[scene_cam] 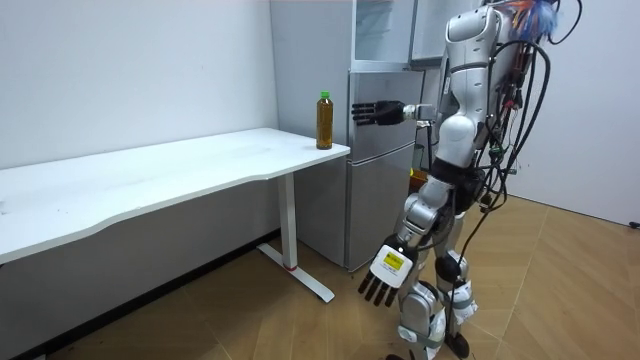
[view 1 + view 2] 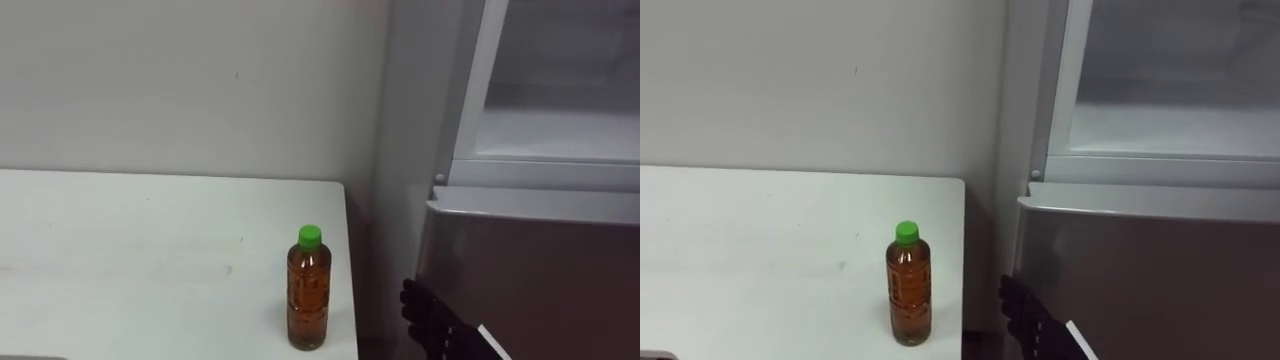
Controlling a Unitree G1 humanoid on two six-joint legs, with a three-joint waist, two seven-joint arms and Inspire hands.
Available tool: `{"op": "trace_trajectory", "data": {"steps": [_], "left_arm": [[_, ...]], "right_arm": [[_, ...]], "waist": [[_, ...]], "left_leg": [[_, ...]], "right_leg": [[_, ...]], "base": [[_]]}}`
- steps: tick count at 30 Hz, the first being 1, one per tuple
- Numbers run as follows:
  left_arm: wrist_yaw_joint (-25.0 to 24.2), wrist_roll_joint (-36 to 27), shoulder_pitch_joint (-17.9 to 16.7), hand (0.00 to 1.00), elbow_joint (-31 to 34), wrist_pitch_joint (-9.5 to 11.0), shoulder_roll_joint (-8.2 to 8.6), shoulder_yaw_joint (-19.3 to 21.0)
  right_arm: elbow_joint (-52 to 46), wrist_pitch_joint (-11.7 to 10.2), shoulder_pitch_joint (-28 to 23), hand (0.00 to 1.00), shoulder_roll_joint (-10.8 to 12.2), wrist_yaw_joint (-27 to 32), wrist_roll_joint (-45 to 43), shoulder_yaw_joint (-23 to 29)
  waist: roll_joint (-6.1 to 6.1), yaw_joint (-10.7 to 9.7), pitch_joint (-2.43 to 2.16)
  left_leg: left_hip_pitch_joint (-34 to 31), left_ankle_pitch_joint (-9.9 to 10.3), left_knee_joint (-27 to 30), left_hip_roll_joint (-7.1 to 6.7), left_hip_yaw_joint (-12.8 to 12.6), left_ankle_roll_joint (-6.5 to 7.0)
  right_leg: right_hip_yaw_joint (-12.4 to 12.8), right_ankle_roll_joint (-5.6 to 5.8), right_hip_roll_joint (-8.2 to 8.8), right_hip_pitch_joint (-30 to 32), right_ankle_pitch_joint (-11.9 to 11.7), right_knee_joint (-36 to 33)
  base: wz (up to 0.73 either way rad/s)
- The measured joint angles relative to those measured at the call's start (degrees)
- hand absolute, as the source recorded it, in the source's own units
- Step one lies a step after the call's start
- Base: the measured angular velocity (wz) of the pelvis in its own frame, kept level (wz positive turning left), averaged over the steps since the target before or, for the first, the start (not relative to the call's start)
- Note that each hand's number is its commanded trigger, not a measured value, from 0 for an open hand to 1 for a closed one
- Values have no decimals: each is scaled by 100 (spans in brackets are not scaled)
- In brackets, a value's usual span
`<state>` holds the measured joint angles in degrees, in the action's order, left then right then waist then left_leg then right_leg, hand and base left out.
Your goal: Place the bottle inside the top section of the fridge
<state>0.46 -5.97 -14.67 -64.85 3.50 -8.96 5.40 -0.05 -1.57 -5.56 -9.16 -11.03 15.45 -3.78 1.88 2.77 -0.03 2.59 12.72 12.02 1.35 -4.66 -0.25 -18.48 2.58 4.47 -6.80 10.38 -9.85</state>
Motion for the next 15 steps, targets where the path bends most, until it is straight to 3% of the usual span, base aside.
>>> {"op": "trace_trajectory", "data": {"steps": [10,15], "left_arm": [[5,174,-19,0,76,-146,-72,-1],[62,359,-17,0,76,-249,-73,-5]], "right_arm": [[-525,25,304,0,-145,220,59,50],[-507,25,339,0,-270,291,486,50]], "waist": [[104,91,1],[110,96,1]], "left_leg": [[-31,-4,31,0,30,-2],[-80,-9,76,-5,93,-3]], "right_leg": [[-24,0,0,-5,0,1],[-67,-1,3,-3,0,2]], "base": [[2],[6]]}}
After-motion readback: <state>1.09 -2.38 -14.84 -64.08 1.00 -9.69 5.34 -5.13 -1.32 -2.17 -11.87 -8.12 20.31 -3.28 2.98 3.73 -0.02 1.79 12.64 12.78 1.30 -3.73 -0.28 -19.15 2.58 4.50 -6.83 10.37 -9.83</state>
